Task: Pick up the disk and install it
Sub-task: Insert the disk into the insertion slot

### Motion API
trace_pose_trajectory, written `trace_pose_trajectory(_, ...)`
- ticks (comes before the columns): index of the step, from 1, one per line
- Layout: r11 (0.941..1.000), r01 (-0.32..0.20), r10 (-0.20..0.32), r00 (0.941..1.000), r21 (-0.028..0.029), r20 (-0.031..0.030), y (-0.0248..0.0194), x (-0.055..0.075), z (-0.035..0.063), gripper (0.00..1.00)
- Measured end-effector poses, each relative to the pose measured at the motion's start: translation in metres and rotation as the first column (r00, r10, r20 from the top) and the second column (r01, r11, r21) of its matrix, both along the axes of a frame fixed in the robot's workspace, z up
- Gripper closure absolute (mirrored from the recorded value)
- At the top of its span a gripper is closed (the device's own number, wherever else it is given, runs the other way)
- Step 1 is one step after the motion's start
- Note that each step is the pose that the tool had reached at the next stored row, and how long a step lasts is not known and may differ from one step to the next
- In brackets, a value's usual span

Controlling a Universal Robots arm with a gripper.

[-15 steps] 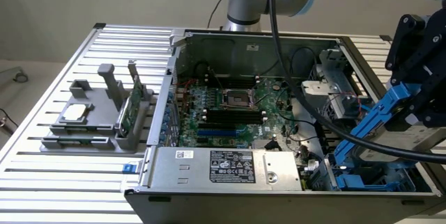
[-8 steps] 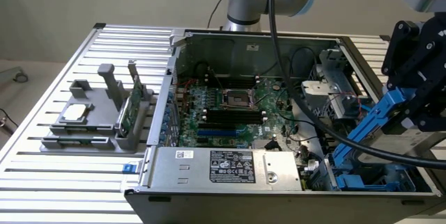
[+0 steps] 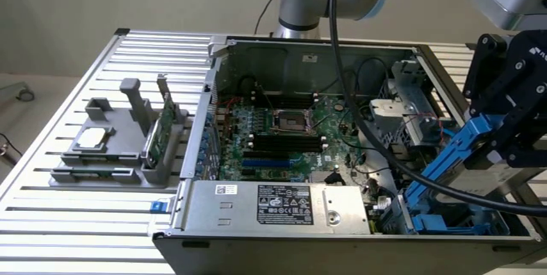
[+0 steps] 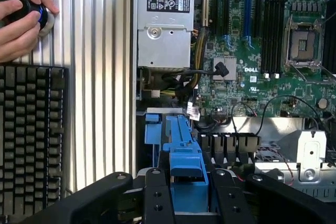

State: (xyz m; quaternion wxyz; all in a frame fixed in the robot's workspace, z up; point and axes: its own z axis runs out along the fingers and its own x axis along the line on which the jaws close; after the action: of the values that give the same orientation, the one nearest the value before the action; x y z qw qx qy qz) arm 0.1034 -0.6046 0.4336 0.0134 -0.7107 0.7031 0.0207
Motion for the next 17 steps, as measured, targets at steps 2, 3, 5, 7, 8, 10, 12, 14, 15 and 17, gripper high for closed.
trace_pose_trajectory(2,1.0,-0.005,0.005,1.0,-0.0001,0.0,0.0,0.0,-0.002,0.67)
trace_pose_trajectory(3,1.0,-0.008,0.008,1.0,-0.0002,0.0,0.0,0.0,-0.0029,0.67)
trace_pose_trajectory(5,0.9999,-0.013,0.013,0.9999,0.0002,-0.0001,0.0,0.0,-0.004,0.67)
trace_pose_trajectory(7,0.9998,-0.018,0.018,0.9998,0.0,0.0,0.0,0.0,-0.0048,0.67)
trace_pose_trajectory(8,0.9998,-0.021,0.021,0.9998,0.0,0.0001,0.0,0.0,-0.0053,0.67)
trace_pose_trajectory(10,0.9997,-0.025,0.025,0.9997,-0.0001,0.0,0.0,0.0,-0.0061,0.67)
trace_pose_trajectory(12,0.9996,-0.03,0.03,0.9996,-0.0001,0.0,0.0,0.0,-0.0066,0.67)
trace_pose_trajectory(14,0.9995,-0.033,0.033,0.9995,0.0002,0.0,0.0,0.0,-0.0074,0.67)
trace_pose_trajectory(15,0.9994,-0.035,0.035,0.9994,0.0003,0.0,0.0,0.0,-0.0077,0.67)
trace_pose_trajectory(17,0.9993,-0.037,0.037,0.9993,0.0005,0.0,0.0,0.0,-0.0081,0.67)
